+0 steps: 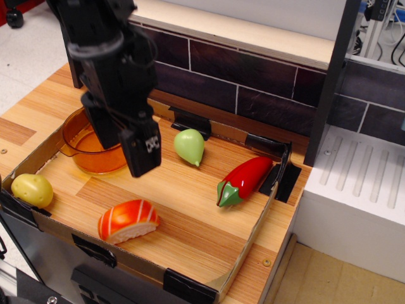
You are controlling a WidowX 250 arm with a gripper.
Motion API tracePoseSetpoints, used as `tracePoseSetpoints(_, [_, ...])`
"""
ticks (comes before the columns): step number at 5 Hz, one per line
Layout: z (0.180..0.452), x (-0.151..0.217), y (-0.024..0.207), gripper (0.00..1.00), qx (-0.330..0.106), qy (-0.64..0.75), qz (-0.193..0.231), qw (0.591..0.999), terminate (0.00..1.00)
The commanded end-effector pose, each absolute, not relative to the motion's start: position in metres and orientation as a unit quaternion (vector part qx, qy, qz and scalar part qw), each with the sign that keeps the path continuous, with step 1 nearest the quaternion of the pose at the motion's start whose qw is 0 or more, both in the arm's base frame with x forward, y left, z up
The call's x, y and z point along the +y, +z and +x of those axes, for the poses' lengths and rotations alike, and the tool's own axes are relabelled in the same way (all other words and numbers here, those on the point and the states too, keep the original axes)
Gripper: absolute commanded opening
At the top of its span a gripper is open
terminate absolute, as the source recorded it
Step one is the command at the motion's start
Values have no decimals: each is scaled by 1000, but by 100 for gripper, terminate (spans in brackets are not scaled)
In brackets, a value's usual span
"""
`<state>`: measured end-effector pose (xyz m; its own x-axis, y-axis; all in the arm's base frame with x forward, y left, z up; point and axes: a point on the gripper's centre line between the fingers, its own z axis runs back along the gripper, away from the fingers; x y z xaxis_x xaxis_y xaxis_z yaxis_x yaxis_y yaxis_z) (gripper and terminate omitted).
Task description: Take sushi out of pot
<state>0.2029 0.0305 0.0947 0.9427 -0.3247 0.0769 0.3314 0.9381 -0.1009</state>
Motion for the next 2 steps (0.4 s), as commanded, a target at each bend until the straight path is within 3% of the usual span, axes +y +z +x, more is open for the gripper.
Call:
tracePoseSetpoints(1, [209, 35, 103, 100, -48, -164, -49, 984, 0])
tracePoseSetpoints(2, [209, 35, 103, 100, -48, -164, -49, 984, 100])
